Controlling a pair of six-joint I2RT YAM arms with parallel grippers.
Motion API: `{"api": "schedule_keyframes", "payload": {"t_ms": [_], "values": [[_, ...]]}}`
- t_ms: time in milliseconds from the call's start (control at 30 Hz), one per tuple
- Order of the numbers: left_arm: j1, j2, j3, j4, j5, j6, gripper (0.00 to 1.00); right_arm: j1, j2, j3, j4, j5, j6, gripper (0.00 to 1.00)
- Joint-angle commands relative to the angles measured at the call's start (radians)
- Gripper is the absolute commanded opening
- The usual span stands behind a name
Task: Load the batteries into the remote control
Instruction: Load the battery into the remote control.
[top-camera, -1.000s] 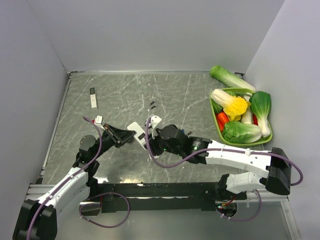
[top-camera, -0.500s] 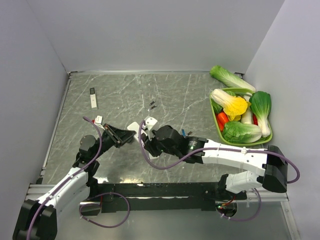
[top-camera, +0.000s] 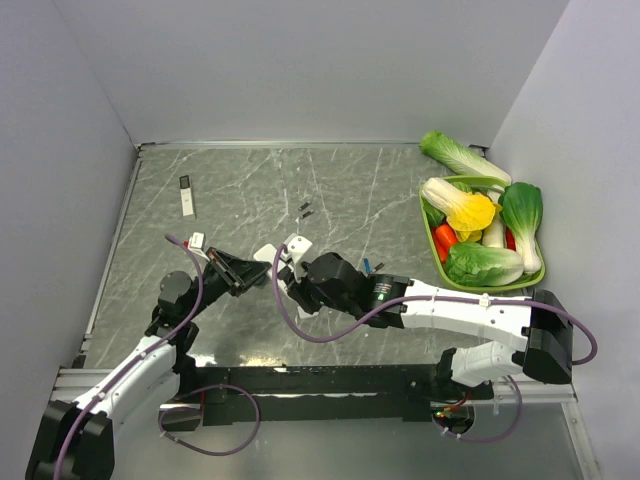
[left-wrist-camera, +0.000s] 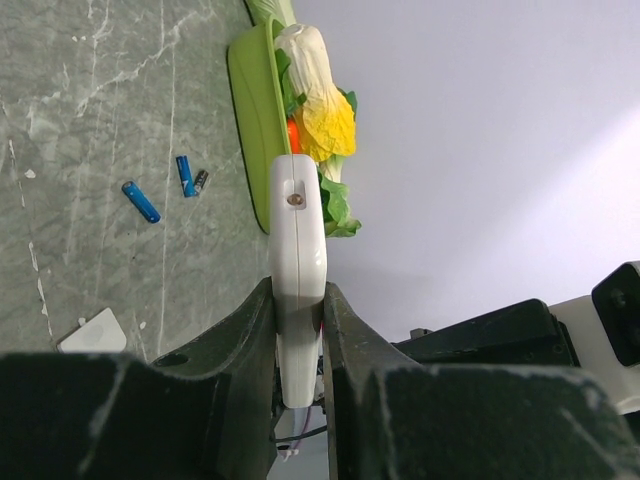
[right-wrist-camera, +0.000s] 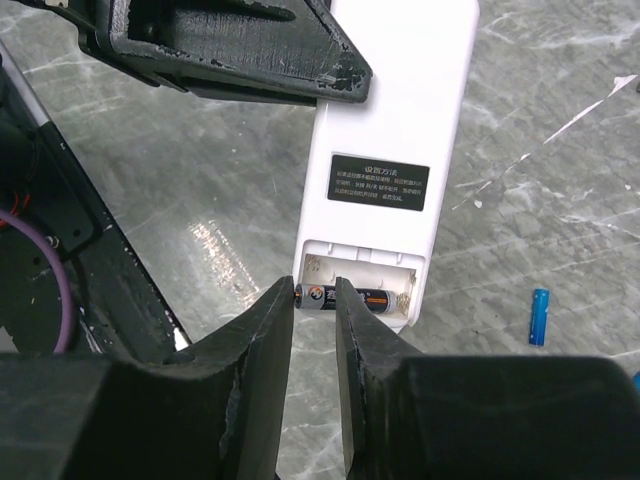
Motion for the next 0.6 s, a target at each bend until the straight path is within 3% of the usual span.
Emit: {"api": "schedule_keyframes", "payload": {"t_ms": [0,567], "values": [[0.000,-0.037,-0.009,0.116,0.002,-0.085,0.01,0.007,0.015,0.024,-0.012,0.038,-0.017,0.28],[0.010,-0.141,0.012,0.015,-0.036,-0.125,0.01,0.008,0.008,-0.086,0.057,0.043,-0.122,0.18]]}}
